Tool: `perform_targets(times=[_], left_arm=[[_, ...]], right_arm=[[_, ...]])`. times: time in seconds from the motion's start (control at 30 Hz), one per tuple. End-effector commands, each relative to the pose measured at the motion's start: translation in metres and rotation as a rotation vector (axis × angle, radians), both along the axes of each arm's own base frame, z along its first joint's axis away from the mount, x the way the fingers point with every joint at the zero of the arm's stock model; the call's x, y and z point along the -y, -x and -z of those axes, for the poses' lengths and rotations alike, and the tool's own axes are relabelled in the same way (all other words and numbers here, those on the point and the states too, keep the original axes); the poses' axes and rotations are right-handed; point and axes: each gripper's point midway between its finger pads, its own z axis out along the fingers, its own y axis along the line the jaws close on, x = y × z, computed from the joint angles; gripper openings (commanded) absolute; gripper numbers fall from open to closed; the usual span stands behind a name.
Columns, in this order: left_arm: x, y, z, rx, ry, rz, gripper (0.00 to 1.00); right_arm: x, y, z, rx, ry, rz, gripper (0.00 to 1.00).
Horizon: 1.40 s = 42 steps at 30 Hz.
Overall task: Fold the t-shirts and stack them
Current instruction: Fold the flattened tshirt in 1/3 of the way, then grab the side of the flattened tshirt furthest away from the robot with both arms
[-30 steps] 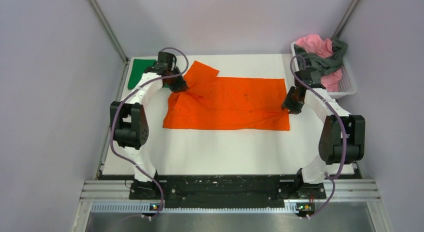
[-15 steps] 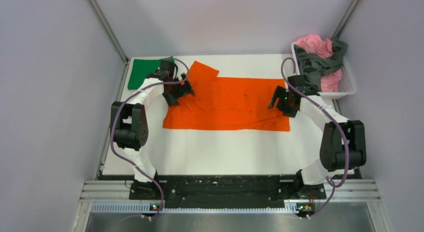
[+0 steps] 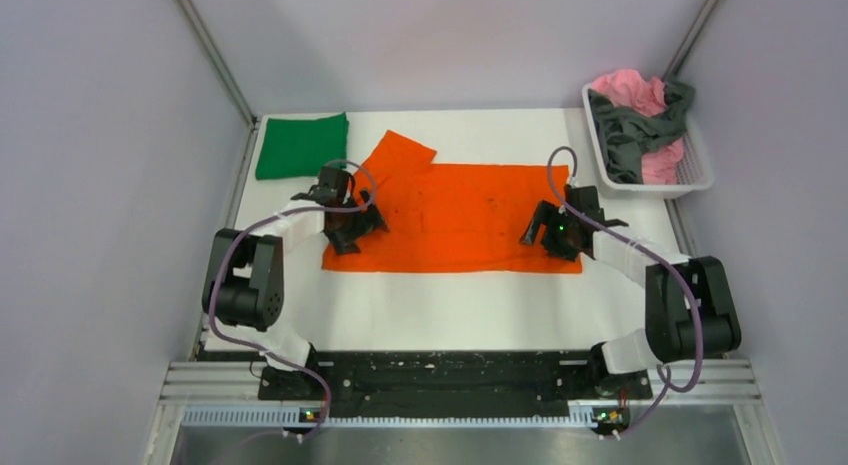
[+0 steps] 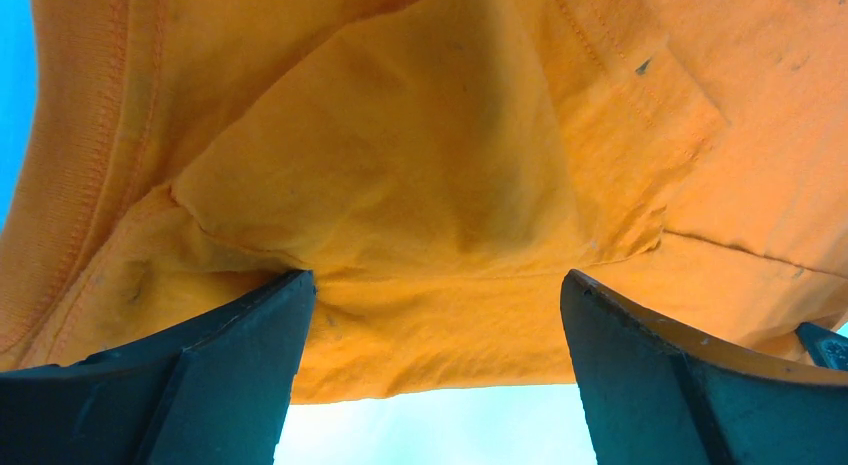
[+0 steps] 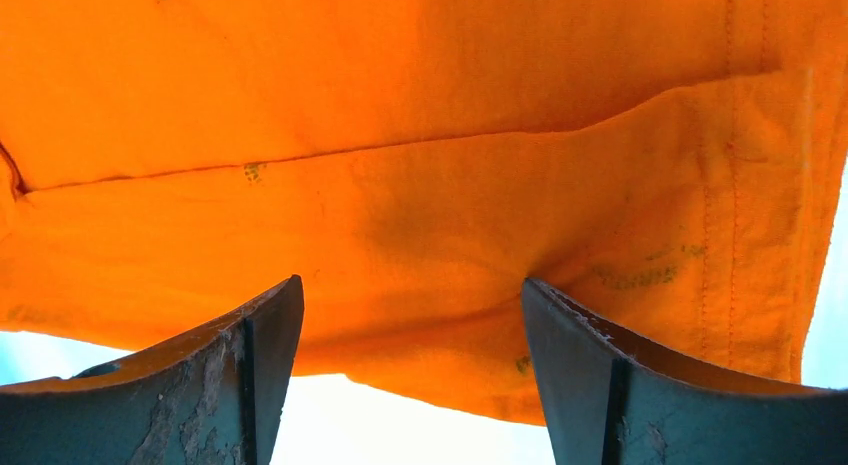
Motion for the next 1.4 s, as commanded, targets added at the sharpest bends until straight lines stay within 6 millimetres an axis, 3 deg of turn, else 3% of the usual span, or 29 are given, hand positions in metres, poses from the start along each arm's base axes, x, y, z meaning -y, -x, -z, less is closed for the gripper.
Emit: perform_targets(times=[0.0, 0.1, 0.2, 0.27, 0.33, 0.37, 0.43, 0.5, 0.6, 0.73, 0.87, 0.93, 1.03, 1.2, 1.37], left_arm=[[-0.018, 0.070, 0.024, -0.138, -0.042, -0.038, 0.99], [-0.023, 0.108, 0.022, -0.182, -0.048, -0.055, 0.99], [-0.027, 0.137, 0.007, -0.195, -0.058, -0.072, 0.99], [-0.027, 0.143, -0.010, -0.161, -0.051, -0.072, 0.99], [-0.026, 0.135, -0.032, -0.093, -0.043, -0.066, 0.99], [-0.023, 0.122, -0.052, -0.037, -0.032, -0.059, 0.99], [-0.017, 0.100, -0.080, 0.029, -0.020, -0.028, 0.99], [-0.013, 0.072, -0.103, 0.104, -0.025, -0.007, 0.99], [-0.017, 0.018, -0.124, 0.206, -0.101, -0.014, 0.99], [-0.016, -0.061, -0.135, 0.252, -0.209, 0.025, 0.99], [-0.010, -0.138, -0.126, 0.257, -0.293, 0.070, 0.99], [-0.002, -0.179, -0.132, 0.303, -0.303, 0.088, 0.99], [0.009, -0.221, -0.103, 0.324, -0.318, 0.155, 0.98], [0.025, -0.257, -0.077, 0.433, -0.345, 0.224, 0.95], [0.039, -0.260, -0.042, 0.405, -0.356, 0.269, 0.87]], right_arm=[[0.018, 0.083, 0.034, -0.221, 0.048, 0.052, 0.80], [0.023, 0.122, 0.031, -0.282, 0.043, 0.084, 0.80], [0.024, 0.143, 0.019, -0.289, 0.028, 0.090, 0.80], [0.017, 0.139, 0.003, -0.240, -0.016, 0.066, 0.80], [0.010, 0.122, -0.021, -0.160, -0.050, 0.049, 0.82], [0.009, 0.110, -0.034, -0.112, -0.053, 0.041, 0.84], [0.013, 0.082, -0.060, 0.011, -0.019, 0.035, 0.98], [0.027, 0.062, -0.071, 0.078, 0.055, 0.077, 0.99], [0.040, 0.028, -0.086, 0.179, 0.127, 0.129, 0.99], [0.045, -0.016, -0.096, 0.246, 0.153, 0.155, 0.99], [0.053, -0.046, -0.090, 0.210, 0.163, 0.179, 0.99], [0.058, -0.056, -0.085, 0.197, 0.181, 0.188, 0.99], [0.069, -0.058, -0.077, 0.180, 0.234, 0.210, 0.98], [0.083, -0.055, -0.069, 0.160, 0.282, 0.240, 0.98], [0.092, -0.054, -0.066, 0.147, 0.294, 0.260, 0.98]])
